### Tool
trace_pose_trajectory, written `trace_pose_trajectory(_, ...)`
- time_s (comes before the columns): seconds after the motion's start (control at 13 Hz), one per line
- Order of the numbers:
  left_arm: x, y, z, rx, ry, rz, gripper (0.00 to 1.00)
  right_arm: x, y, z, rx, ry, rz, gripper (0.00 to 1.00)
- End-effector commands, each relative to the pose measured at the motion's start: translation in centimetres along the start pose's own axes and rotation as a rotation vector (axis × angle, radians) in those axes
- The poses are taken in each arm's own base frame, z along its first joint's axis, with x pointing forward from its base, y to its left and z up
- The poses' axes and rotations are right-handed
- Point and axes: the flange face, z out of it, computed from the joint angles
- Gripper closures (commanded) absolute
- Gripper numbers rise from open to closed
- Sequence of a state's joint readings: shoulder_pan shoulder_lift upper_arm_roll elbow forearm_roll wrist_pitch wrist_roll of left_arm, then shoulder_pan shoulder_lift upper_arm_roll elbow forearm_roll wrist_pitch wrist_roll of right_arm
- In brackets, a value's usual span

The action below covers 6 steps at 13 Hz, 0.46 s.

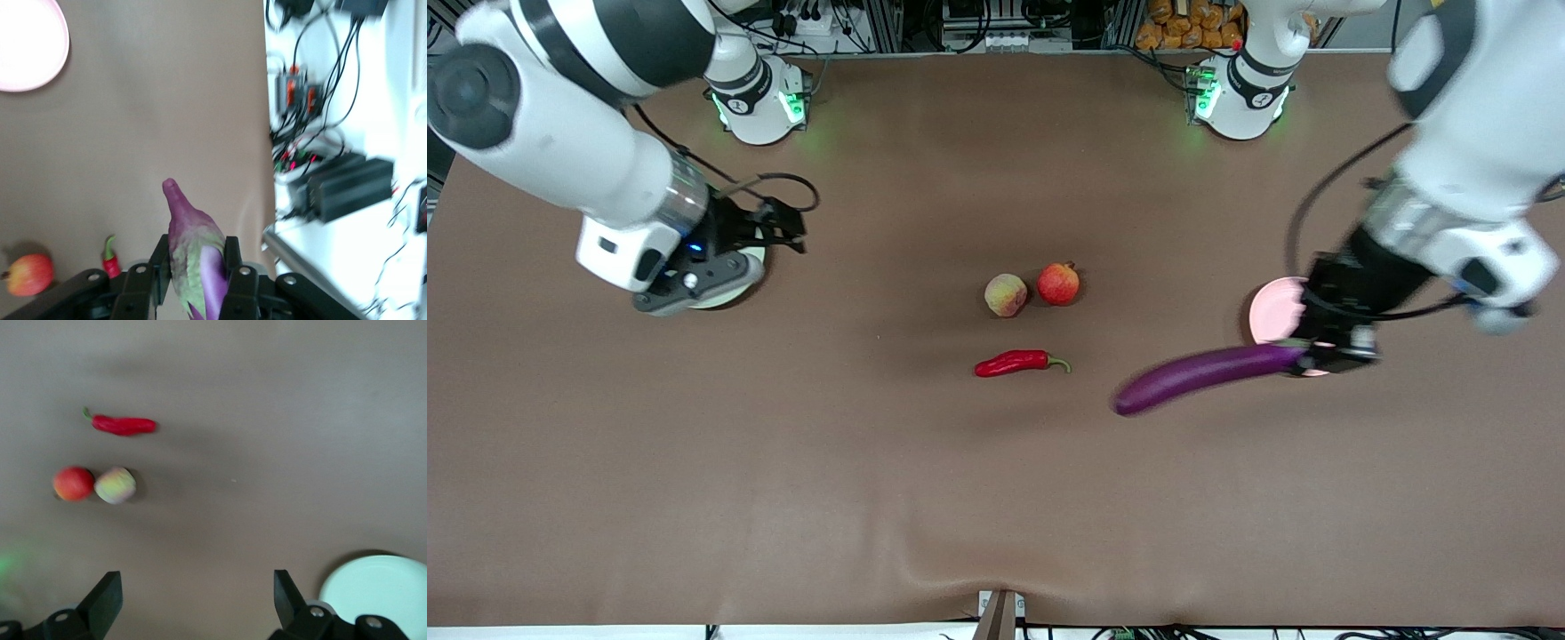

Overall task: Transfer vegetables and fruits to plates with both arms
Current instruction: 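Carry the eggplant to the pink plate while the right gripper reaches the peach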

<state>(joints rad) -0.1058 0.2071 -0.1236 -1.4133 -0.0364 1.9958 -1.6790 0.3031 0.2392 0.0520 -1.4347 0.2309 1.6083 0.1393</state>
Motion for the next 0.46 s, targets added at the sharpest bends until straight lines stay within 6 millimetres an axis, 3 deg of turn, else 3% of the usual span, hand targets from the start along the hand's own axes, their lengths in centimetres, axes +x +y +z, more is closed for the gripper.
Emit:
trace_pose_trajectory(0.0, 8.6, 0.9, 0.8, 0.007, 0.027, -0.101, 1.0, 3.1, -3.7, 5.3, 0.033, -0.003, 0.162, 0.0)
trace_pose_trajectory(0.15, 13.1, 0.7, 2.9, 0.04, 0.043, -0.062, 1.0, 4.1, -7.2, 11.3, 0.012, -0.047, 0.276, 0.0)
trace_pose_trajectory(0.38, 17.0, -1.3, 7.6, 0.151, 0.033, 0.102, 1.0, 5.0, -12.2, 18.6, 0.057, -0.048, 0.549, 0.0)
